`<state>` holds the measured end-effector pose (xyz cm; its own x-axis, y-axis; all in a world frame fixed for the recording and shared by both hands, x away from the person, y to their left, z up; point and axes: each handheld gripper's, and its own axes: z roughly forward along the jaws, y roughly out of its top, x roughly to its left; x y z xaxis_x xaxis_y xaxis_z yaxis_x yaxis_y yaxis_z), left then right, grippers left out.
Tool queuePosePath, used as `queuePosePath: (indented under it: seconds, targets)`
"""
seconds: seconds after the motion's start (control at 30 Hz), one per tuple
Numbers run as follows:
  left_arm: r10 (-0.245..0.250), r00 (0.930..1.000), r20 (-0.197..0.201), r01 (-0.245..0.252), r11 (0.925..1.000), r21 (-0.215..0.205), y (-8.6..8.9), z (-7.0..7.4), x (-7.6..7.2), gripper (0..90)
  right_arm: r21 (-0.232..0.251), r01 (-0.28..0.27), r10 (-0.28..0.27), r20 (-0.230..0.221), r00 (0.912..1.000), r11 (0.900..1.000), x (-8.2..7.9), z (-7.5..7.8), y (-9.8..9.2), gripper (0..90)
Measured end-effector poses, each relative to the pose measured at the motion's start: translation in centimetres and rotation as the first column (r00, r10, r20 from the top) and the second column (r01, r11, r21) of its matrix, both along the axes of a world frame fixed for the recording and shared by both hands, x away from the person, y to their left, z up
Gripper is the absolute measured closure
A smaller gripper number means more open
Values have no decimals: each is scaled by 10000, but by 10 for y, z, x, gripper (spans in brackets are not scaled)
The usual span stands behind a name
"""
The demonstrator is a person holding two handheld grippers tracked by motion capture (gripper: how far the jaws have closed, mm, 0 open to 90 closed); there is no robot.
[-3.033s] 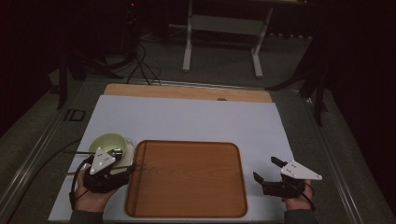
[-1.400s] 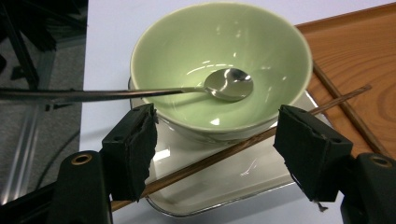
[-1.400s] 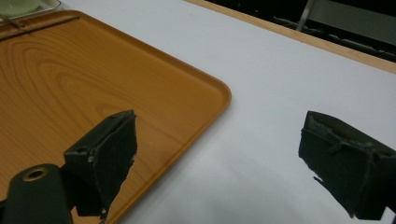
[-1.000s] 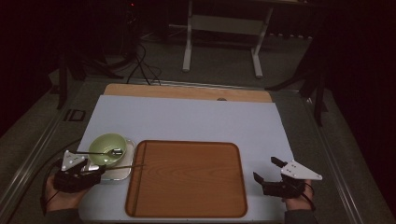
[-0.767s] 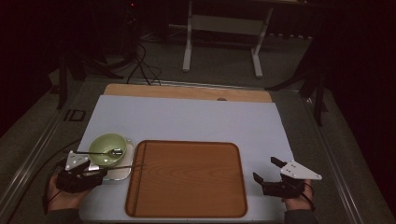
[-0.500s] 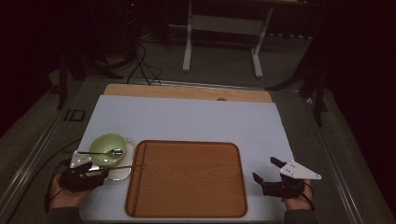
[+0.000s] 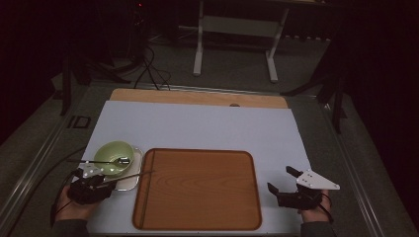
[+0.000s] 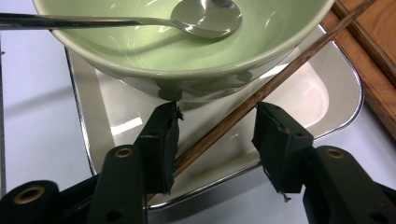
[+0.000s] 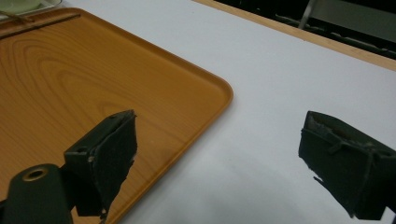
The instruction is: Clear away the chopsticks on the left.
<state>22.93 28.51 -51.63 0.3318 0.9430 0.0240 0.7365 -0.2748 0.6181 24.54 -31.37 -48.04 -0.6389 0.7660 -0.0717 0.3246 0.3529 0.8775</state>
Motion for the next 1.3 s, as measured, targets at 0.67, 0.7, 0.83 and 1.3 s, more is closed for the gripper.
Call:
queuePosePath:
  seconds: [0.67, 0.7, 0.83, 1.3]
  targets:
    - [-773, 9969, 141, 768, 9965, 324, -15, 6, -6, 690, -33, -73, 73, -70, 9999, 10000, 0, 0, 0, 109]
    - [-874, 9961, 96, 870, 9955, 374, -17, 6, -5, 693, -24, -76, 76, -70, 9999, 10000, 0, -1, 0, 109]
    - [-1190, 9929, 61, 1185, 9914, 554, -26, 5, -1, 702, -49, -85, 85, -97, 9999, 10000, 1, -1, 1, 109]
    - [-1835, 9828, 187, 1798, 9757, 1255, -52, 5, 10, 830, -99, -136, 134, -171, 9998, 9999, 1, -1, 2, 132]
